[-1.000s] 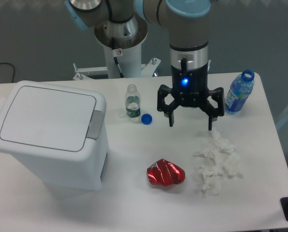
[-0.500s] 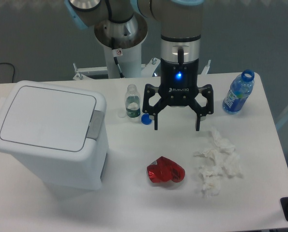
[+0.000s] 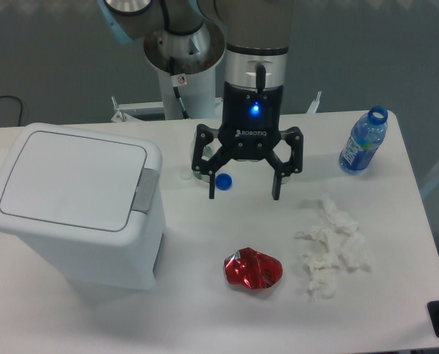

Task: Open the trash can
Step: 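Move the open gripper across the table toward the white trash can, then lower the gripper onto the trash can lid edge and flip it open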

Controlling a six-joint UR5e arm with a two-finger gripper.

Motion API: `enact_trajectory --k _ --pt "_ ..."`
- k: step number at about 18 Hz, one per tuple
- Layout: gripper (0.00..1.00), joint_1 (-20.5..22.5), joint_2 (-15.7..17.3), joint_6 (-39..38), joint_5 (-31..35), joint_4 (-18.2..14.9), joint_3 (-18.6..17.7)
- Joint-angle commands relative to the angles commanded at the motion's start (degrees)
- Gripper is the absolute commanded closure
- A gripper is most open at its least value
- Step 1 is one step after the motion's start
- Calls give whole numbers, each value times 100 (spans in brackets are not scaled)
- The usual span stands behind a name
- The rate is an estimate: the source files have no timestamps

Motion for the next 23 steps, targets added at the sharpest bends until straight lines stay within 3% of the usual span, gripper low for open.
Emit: enact_trajectory --k 11,23 --pt "0 -351 79 -44 0 -9 -343" --pt "0 -448 88 26 0 -18 -501"
